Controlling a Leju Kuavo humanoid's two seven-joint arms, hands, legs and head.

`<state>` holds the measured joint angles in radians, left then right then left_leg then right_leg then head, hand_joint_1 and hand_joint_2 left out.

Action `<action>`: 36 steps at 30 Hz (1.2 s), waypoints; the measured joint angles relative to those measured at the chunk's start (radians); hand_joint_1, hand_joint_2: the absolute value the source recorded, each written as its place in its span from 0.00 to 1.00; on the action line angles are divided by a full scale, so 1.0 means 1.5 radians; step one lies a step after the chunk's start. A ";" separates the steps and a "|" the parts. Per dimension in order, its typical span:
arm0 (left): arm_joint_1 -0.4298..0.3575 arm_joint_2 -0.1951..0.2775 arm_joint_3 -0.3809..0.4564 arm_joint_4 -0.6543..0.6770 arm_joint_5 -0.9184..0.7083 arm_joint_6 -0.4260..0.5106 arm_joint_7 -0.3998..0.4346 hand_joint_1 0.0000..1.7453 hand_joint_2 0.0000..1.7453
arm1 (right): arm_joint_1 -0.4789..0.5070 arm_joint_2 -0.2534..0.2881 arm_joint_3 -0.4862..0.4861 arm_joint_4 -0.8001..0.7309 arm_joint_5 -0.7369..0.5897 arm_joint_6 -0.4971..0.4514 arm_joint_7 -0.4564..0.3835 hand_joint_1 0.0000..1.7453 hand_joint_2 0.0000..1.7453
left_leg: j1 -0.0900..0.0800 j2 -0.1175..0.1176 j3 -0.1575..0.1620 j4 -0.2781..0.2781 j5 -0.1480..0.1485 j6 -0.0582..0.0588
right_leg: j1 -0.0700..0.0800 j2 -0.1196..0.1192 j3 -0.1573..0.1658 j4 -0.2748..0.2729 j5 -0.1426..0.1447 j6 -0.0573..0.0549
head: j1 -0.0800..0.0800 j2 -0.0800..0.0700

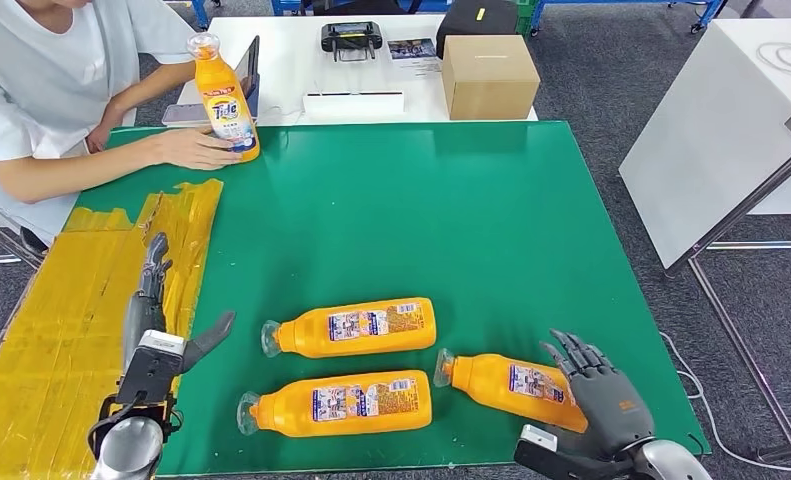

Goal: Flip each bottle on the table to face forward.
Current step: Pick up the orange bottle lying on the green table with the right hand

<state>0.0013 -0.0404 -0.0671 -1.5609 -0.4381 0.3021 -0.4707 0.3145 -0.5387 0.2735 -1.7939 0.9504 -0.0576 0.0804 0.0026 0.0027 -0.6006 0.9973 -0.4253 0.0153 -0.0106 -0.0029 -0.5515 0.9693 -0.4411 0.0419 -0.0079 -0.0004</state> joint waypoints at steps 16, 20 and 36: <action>-0.007 0.000 -0.008 0.005 0.000 0.002 0.000 0.00 1.00 | 0.050 -0.127 0.017 0.003 -0.059 0.002 0.011 0.00 1.00 | 0.000 0.000 0.000 0.000 0.000 0.000 | 0.000 0.000 0.000 0.000 0.000 0.000 | 0.000 0.000; -0.009 0.001 -0.015 0.006 0.000 0.002 0.000 0.00 1.00 | 0.049 -0.132 0.026 0.005 -0.059 -0.001 0.024 0.00 1.00 | 0.000 0.000 0.000 0.000 0.000 0.000 | 0.000 0.000 0.000 0.000 0.000 0.000 | 0.000 0.000; -0.010 -0.001 -0.029 0.007 -0.011 -0.002 0.023 0.00 1.00 | -0.035 -0.025 0.039 0.094 0.121 -0.046 0.102 0.00 1.00 | 0.000 0.001 0.000 0.000 0.000 0.000 | 0.000 0.001 0.000 0.000 0.000 0.000 | 0.000 0.000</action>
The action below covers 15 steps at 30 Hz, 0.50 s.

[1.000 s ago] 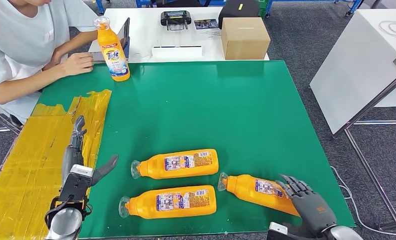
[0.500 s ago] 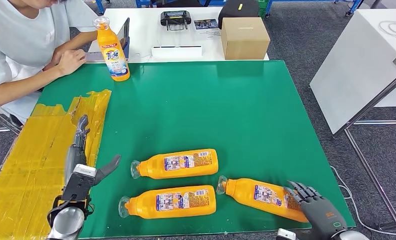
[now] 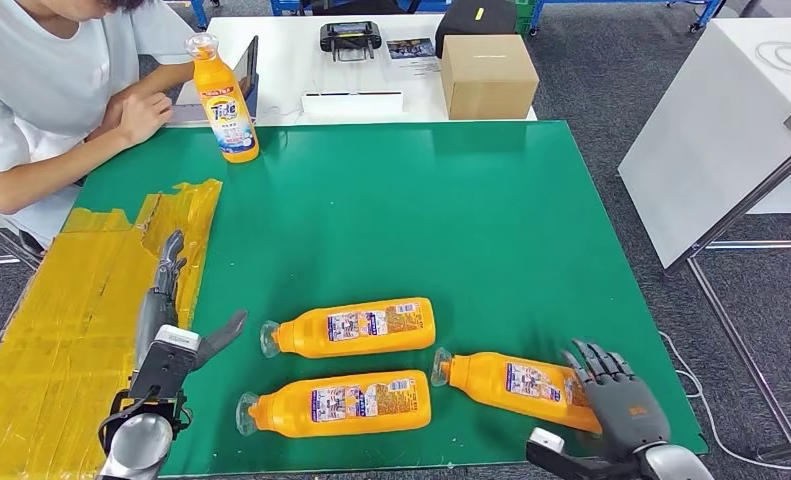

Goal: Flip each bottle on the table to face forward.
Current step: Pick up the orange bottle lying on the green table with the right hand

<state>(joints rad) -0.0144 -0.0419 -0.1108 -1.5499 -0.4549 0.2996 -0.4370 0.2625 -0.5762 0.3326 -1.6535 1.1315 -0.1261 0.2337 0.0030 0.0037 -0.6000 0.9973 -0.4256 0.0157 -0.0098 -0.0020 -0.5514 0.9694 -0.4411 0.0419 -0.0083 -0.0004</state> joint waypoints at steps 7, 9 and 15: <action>0.001 -0.005 -0.004 0.000 -0.003 -0.003 0.006 0.00 1.00 | -0.052 0.080 -0.020 0.059 0.049 -0.002 -0.003 0.00 1.00 | 0.000 0.001 0.000 0.000 0.000 0.000 | 0.000 0.000 0.000 0.000 0.000 0.000 | 0.000 0.000; 0.001 -0.005 -0.004 0.000 -0.004 -0.003 0.007 0.00 1.00 | -0.060 0.093 -0.024 0.069 0.052 -0.003 -0.005 0.00 1.00 | 0.000 0.001 0.000 0.000 0.000 0.000 | 0.000 0.000 0.000 0.000 0.000 0.000 | 0.000 0.000; 0.001 -0.006 -0.004 0.000 -0.004 -0.003 0.007 0.00 1.00 | -0.069 0.114 -0.032 0.084 0.057 -0.003 -0.008 0.00 1.00 | 0.000 0.001 0.001 0.000 0.000 0.000 | 0.000 0.000 0.001 0.000 0.000 0.000 | 0.000 0.000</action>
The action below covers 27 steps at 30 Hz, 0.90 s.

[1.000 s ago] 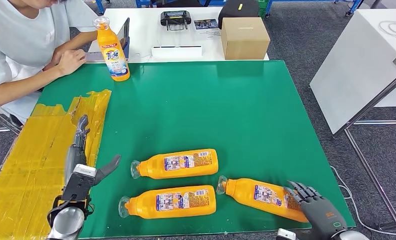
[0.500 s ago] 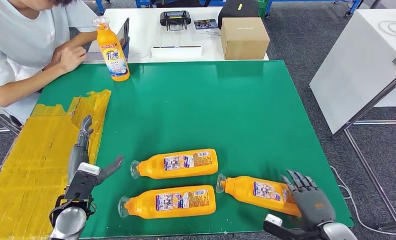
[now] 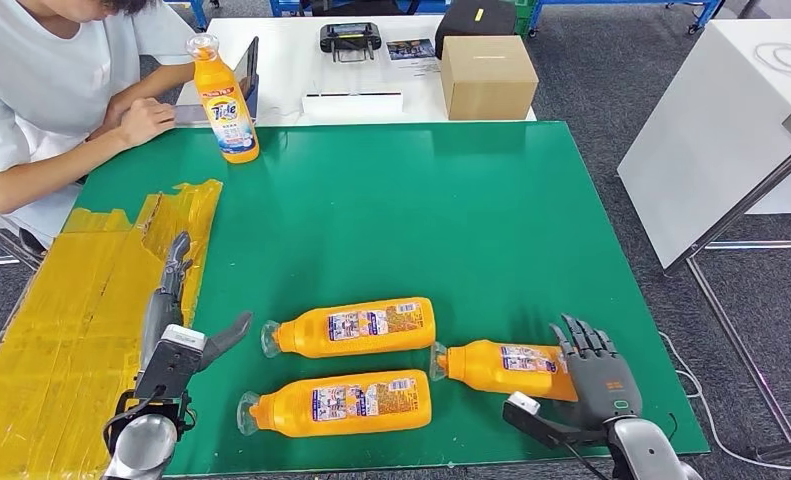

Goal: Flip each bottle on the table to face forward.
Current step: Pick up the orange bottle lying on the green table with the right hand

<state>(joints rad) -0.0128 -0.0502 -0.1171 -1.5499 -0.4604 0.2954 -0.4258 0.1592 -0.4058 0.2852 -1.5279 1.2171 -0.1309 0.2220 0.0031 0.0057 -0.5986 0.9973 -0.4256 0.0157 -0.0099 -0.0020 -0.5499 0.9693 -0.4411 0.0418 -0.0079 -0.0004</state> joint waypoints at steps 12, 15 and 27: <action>0.000 -0.001 -0.002 0.000 0.000 -0.001 0.001 0.00 1.00 | -0.021 0.015 -0.005 0.040 0.004 0.040 -0.023 0.99 1.00 | 0.000 0.001 0.002 0.000 0.000 0.000 | 0.000 0.000 0.001 0.000 0.000 0.000 | 0.000 0.000; 0.000 -0.001 -0.003 0.000 0.000 -0.001 0.001 0.00 1.00 | -0.027 0.014 -0.005 0.047 -0.007 0.045 -0.026 0.99 1.00 | 0.000 0.001 0.003 0.000 0.000 0.000 | 0.000 0.000 0.002 0.000 0.000 0.000 | 0.000 0.000; 0.000 -0.001 -0.003 0.001 0.001 -0.002 0.000 0.00 1.00 | -0.032 0.006 -0.008 0.050 -0.003 0.040 -0.010 0.99 1.00 | 0.000 0.000 0.003 0.000 0.000 0.000 | 0.000 0.000 0.003 0.000 0.000 0.000 | 0.000 0.000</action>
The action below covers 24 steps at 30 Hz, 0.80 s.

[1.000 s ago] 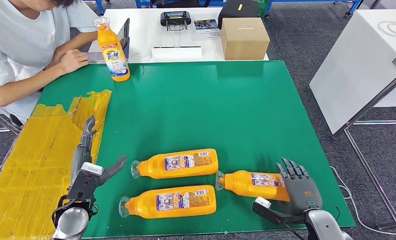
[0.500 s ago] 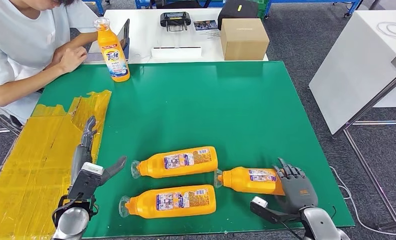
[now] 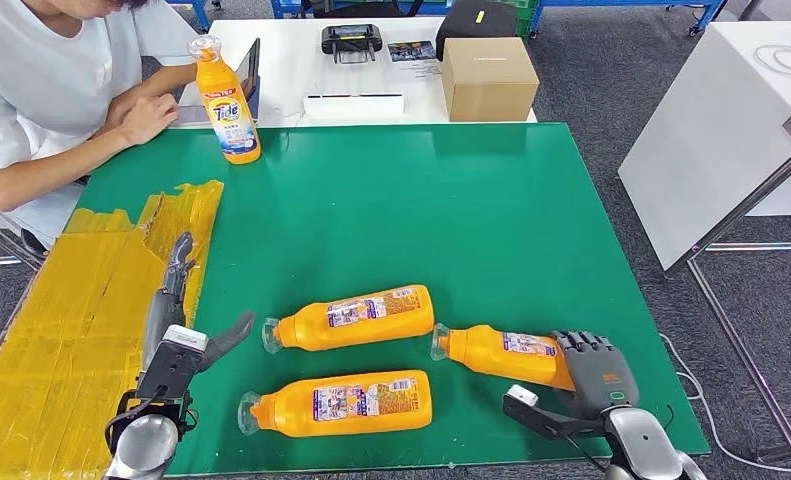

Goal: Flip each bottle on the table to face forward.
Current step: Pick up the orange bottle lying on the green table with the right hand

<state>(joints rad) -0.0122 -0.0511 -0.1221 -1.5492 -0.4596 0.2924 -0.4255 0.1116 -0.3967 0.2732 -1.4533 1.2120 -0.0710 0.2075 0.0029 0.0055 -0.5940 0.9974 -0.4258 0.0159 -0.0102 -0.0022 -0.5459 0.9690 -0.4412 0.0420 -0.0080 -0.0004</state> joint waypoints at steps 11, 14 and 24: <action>0.008 0.000 0.001 -0.001 -0.001 -0.007 -0.002 0.00 1.00 | 0.052 -0.003 -0.074 -0.083 -0.033 -0.073 -0.090 0.95 1.00 | 0.000 -0.001 -0.002 0.000 0.000 0.000 | 0.000 0.000 -0.001 0.000 0.000 0.000 | 0.000 0.000; 0.008 0.000 0.001 -0.001 -0.001 -0.007 -0.003 0.00 1.00 | 0.052 0.010 -0.084 -0.097 -0.035 -0.079 -0.098 0.95 1.00 | 0.000 -0.001 -0.002 0.000 0.000 0.000 | 0.000 0.000 -0.001 0.000 0.000 0.000 | 0.000 0.000; 0.008 -0.001 0.002 -0.001 -0.001 -0.009 -0.004 0.00 1.00 | 0.051 0.035 -0.099 -0.102 -0.062 -0.109 -0.133 0.97 1.00 | 0.000 -0.001 -0.004 0.000 0.000 0.000 | 0.000 0.000 -0.002 0.000 0.000 0.000 | 0.000 0.000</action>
<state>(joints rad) -0.0002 -0.0519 -0.1198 -1.5505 -0.4604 0.2794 -0.4315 0.1875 -0.3449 0.1252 -1.6060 1.1197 -0.2352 0.0074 0.0024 0.0033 -0.5994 0.9972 -0.4258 0.0159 -0.0105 -0.0025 -0.5496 0.9693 -0.4412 0.0421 -0.0078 -0.0004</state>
